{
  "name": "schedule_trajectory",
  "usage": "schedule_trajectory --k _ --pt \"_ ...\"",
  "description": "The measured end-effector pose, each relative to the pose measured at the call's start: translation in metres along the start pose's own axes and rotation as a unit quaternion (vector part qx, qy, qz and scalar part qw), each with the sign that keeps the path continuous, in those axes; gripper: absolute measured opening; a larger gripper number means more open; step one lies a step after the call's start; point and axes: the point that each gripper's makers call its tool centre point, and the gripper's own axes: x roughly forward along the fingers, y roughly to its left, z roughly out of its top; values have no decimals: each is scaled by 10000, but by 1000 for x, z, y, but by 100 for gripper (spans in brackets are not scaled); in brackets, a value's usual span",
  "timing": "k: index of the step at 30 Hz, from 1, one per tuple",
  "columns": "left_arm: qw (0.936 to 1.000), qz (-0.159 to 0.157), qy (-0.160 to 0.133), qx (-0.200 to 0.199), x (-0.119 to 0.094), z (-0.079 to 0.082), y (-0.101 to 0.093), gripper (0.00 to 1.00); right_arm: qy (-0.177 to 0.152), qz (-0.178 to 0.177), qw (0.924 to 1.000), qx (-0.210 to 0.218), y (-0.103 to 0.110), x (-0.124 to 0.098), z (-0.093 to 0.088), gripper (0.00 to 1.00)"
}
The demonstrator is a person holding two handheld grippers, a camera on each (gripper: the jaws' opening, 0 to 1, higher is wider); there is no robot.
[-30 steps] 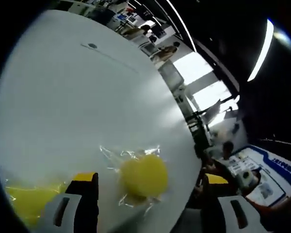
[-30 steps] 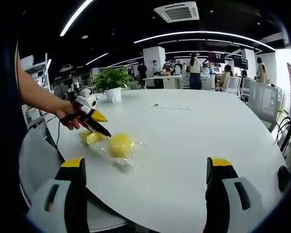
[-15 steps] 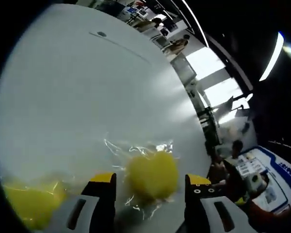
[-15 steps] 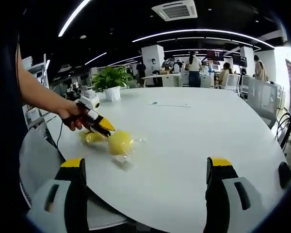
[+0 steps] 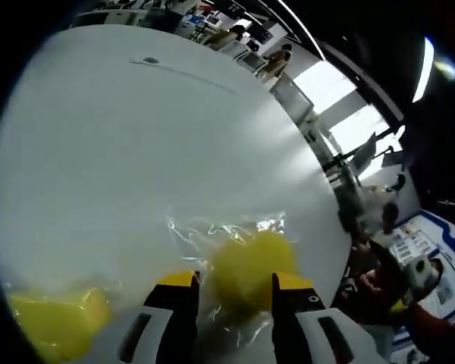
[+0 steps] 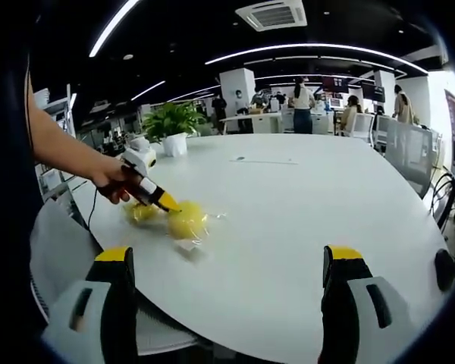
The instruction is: Compare the silicone blocks by pressing each to a similar depth, holding the contact briefly, and releasing to observe deformation and rebound differences across the visible hardness samples.
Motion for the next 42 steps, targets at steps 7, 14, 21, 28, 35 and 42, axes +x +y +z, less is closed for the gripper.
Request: schedule_trajectory --k 7,14,21,28,35,42 --pt "9999 -23 108 -40 5 -4 -4 22 62 -4 10000 30 2 -2 -4 97" --pt "9997 -69 192 105 4 -5 -6 6 77 -68 9999 46 -1 -6 -4 97" --pt "9996 -67 164 207 4 -5 -8 1 73 -70 9999 36 1 -5 -3 97" --pt "9995 -136 104 281 4 -4 -12 0 90 -81 9999 47 3 -6 -4 97" --pt "9965 -300 -109 775 1 0 -20 0 115 -55 9999 49 4 -5 -5 97" --pt "9935 -420 -228 1032 -3 2 -27 0 114 -8 9999 28 4 -4 -2 97"
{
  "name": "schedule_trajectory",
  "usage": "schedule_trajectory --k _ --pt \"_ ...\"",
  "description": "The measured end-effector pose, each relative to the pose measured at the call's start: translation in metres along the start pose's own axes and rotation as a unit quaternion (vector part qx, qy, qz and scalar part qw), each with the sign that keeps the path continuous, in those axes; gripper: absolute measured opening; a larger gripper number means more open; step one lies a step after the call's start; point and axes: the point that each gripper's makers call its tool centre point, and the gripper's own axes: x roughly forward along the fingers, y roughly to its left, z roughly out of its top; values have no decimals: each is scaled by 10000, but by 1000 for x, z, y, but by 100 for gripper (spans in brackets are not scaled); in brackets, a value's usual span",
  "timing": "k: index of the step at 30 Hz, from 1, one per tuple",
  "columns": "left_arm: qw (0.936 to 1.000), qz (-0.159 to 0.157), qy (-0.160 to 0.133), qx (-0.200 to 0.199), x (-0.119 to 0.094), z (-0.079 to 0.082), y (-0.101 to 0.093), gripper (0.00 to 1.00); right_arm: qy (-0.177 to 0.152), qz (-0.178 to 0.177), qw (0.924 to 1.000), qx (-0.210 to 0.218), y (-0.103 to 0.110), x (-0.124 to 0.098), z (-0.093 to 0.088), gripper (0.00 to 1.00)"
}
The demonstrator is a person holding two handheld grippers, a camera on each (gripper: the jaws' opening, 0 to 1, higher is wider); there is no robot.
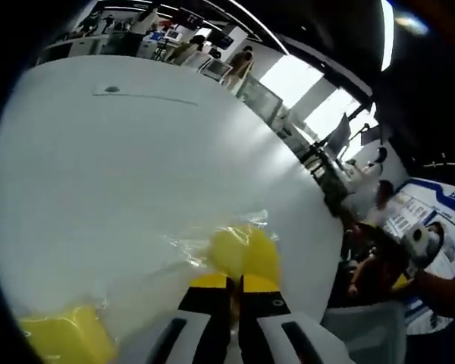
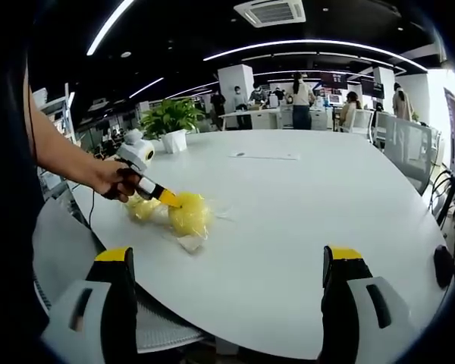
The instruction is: Compare the silicone blocks by pressing each to a similar depth, holding the contact briefly, and releasing to observe deformation and rebound differences across the visible hardness samples.
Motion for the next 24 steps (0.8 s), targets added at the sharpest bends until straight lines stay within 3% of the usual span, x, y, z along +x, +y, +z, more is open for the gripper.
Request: schedule_trajectory --k 11,19,24 --pt "9994 -103 -231 249 -10 10 -7 0 -37 80 10000 -31 2 4 7 97" --pt "9969 -325 -631 347 -22 33 -20 0 -26 222 9997 -63 10 8 17 97" --pt "9920 -526 -1044 483 -40 53 -37 0 -132 275 9995 -22 10 10 33 97"
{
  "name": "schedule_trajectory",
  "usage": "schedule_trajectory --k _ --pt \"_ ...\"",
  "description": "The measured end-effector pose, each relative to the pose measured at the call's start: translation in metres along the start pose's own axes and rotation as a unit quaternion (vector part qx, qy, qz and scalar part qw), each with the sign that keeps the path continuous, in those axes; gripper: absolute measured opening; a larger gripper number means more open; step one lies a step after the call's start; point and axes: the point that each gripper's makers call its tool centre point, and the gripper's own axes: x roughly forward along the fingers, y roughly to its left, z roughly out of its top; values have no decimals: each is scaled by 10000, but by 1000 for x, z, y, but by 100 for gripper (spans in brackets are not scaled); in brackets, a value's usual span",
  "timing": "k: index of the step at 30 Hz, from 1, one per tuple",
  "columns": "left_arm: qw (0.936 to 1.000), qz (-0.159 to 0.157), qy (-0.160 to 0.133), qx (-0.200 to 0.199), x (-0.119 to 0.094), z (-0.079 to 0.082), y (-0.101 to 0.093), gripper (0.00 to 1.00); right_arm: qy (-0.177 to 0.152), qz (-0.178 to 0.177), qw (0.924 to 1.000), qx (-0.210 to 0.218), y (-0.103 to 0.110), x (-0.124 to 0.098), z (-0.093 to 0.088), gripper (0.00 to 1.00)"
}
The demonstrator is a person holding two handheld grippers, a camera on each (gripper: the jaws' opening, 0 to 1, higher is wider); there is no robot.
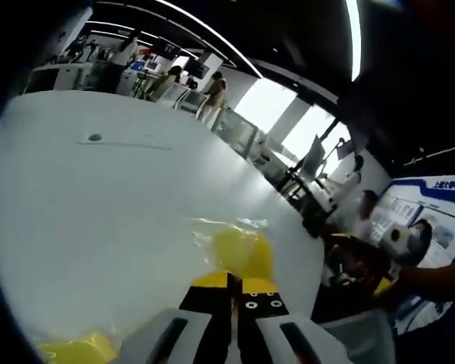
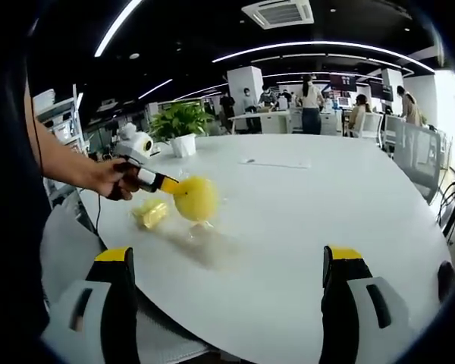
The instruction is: Compare the silicone blocks by pressing each to a similar depth, holding the contact briefly, and releasing to observe deformation and rebound differences across the visible hardness samples.
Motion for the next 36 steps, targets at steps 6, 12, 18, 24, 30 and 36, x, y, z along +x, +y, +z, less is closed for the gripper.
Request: schedule_trajectory --k 6,12,18,24,30,36 --pt "9983 -205 -511 181 -16 35 -20 0 -232 142 9996 26 5 7 29 97" --pt "9939 -409 -963 354 -35 68 -42 0 -190 331 9993 -53 13 15 51 97" --pt "9881 -581 -1262 656 -61 91 -65 0 -430 482 9979 -67 21 17 82 97" --pt "9840 -712 -1403 842 -77 104 -83 0 -784 737 9939 -239 37 20 121 97" --pt "9813 -723 -1548 889 -90 107 -95 0 -817 1147 9895 -313 57 27 145 97" --pt "9798 -741 -1622 900 -106 102 -105 0 -1092 1590 9810 -225 83 34 178 84"
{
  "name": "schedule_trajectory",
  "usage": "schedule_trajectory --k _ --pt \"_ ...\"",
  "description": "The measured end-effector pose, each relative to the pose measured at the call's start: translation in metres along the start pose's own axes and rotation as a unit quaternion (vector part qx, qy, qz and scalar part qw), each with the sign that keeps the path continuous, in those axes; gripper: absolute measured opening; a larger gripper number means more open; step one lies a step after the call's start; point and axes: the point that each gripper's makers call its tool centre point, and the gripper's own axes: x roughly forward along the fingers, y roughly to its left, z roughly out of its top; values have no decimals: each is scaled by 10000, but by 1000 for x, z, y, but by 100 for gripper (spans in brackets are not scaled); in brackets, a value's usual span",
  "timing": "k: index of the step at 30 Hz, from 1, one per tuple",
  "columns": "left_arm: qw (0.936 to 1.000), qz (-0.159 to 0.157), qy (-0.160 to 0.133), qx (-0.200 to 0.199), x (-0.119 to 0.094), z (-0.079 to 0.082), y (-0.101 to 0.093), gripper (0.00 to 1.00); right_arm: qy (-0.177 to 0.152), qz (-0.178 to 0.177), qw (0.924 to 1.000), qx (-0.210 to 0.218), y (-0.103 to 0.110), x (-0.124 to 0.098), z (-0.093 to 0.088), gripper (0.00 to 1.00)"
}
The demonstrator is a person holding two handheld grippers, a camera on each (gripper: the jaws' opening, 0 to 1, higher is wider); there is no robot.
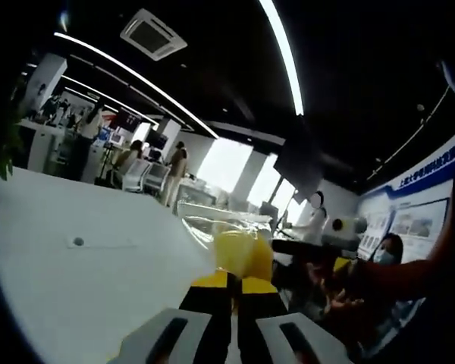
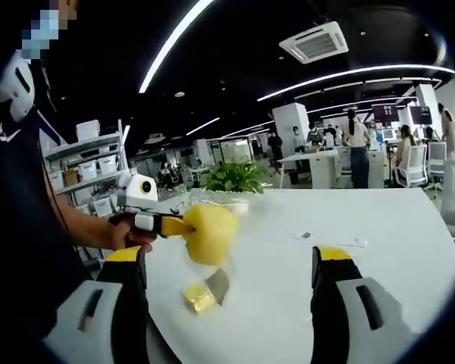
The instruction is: Compare the silicone blocks by pressing each to a similar depth, holding the contact briefly, and releasing to observe deformation and rebound differences across the visible hardness samples.
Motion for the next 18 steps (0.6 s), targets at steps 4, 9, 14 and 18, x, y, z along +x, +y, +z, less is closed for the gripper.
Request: schedule_trajectory --k 4,9,14,18 --pt "10000 -1 -72 -1 -8 4 -5 0 4 285 9995 -145 14 19 12 83" --pt "9999 -50 -117 23 -14 6 -16 0 43 511 9985 -215 24 34 20 79" --pt "9998 -72 -133 116 -21 9 -23 0 105 713 9973 -130 34 45 16 74" --pt "9997 -57 -182 150 -27 13 -26 0 104 889 9960 65 43 51 16 65"
